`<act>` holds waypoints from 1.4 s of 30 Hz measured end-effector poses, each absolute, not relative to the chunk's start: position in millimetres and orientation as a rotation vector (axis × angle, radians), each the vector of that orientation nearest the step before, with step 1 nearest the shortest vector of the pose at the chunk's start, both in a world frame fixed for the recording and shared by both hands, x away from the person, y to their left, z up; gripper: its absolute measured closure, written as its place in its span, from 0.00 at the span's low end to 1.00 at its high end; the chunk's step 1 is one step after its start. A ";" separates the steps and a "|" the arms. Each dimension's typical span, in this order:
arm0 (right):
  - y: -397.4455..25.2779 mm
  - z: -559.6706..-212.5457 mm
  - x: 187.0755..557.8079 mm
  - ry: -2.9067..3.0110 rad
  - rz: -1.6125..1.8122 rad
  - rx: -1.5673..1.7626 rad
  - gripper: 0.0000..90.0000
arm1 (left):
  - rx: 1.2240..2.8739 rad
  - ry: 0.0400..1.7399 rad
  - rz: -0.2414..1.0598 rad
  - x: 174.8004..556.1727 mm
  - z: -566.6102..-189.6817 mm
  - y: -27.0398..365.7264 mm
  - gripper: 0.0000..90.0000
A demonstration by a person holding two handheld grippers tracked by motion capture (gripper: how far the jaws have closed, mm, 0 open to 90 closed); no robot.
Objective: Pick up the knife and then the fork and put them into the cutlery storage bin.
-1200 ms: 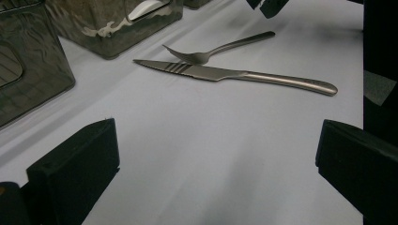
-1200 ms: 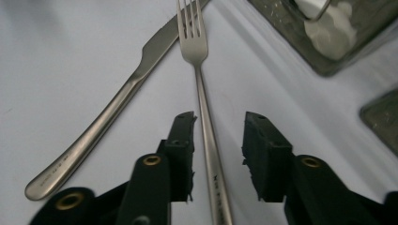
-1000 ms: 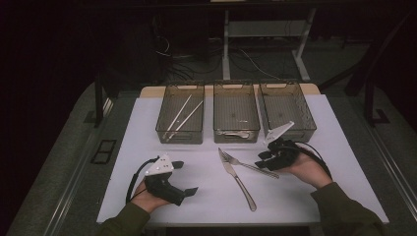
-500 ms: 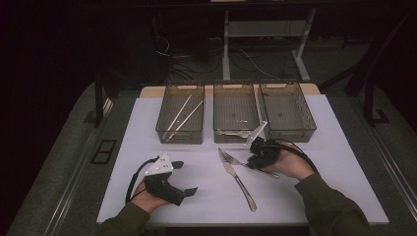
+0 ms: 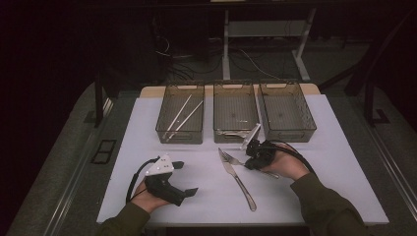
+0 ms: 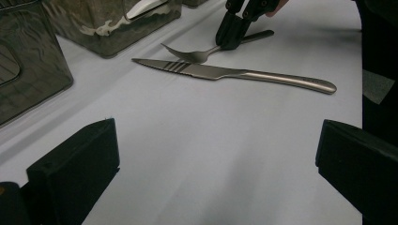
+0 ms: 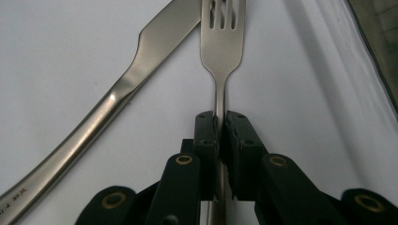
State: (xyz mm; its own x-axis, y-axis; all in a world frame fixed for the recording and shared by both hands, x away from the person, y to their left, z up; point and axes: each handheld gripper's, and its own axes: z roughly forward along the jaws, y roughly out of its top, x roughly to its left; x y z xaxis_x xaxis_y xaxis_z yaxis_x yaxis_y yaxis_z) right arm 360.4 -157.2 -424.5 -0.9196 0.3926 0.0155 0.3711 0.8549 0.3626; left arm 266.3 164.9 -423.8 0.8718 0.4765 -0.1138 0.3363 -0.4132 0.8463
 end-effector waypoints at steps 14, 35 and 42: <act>-161.1 -425.6 358.0 2.939 0.608 0.654 0.94 | 2.037 0.591 0.174 266.6 -424.2 165.0 0.00; -188.1 -396.5 354.6 2.875 0.876 0.770 0.95 | 2.023 0.584 0.183 266.7 -423.0 165.8 0.00; -200.6 -387.2 356.1 2.838 0.953 0.829 0.95 | 2.017 0.584 0.183 266.8 -423.1 167.1 0.00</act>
State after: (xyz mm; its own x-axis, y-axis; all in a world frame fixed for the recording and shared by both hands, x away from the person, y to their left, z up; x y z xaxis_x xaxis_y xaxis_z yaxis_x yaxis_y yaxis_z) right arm 356.1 -200.6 -387.2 -0.8571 0.4981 0.1312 0.4763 0.6695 0.5700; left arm 266.8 167.1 -423.1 0.8725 0.4755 -0.1122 0.3260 -0.3954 0.8587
